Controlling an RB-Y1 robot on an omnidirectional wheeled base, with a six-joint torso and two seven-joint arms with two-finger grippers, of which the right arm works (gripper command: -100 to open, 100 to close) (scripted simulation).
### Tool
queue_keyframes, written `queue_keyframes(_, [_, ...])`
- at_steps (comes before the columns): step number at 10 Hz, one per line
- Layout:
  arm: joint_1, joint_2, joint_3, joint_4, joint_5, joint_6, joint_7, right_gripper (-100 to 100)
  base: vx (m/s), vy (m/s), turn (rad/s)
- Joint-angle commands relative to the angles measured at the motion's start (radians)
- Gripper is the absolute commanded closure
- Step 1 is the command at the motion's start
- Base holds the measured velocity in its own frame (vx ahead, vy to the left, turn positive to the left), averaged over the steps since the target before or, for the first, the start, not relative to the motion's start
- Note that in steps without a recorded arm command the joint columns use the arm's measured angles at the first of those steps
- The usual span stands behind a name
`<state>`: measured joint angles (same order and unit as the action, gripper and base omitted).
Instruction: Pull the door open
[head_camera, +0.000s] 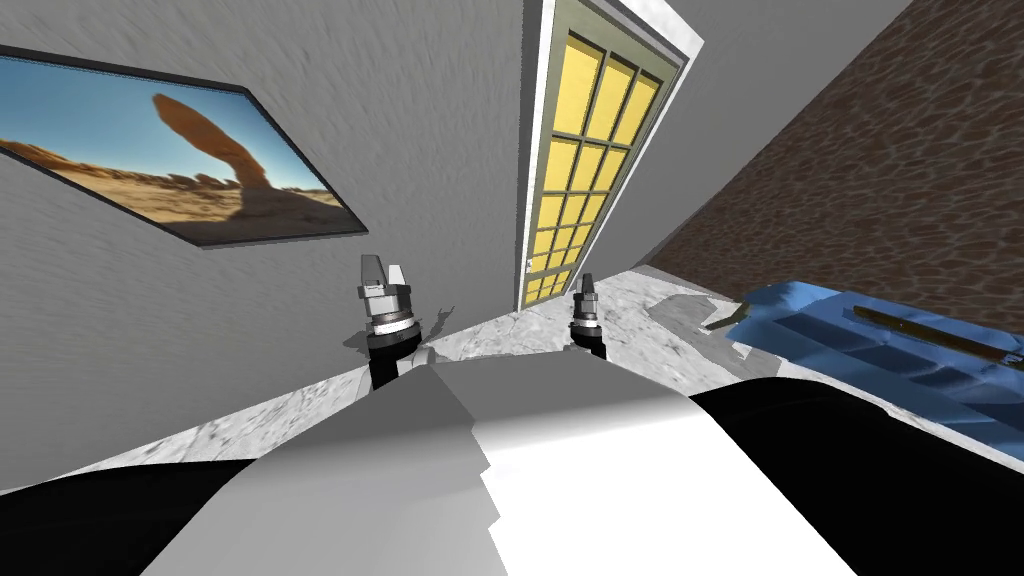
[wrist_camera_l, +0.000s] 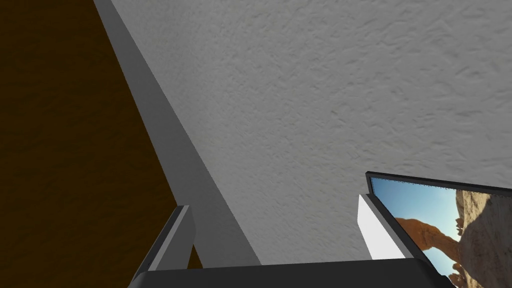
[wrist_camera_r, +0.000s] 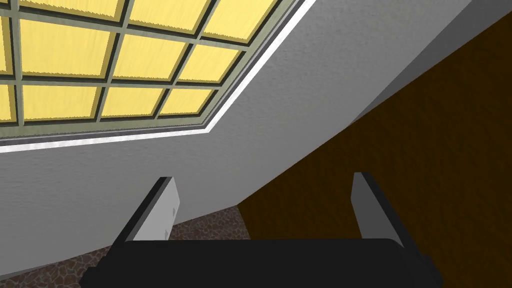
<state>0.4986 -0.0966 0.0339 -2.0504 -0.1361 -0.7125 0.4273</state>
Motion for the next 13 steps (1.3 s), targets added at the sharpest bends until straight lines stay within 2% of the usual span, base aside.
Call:
queue_keyframes(1, [0.0,-0.003,0.003,0.03,-0.005,-0.005,0.043,-100,0.083,-0.047,0.115])
queue_keyframes(13, [-0.019,-0.031,0.014,0.293,-0.048,-0.057,0.351,-100,0.09,-0.048,0.124])
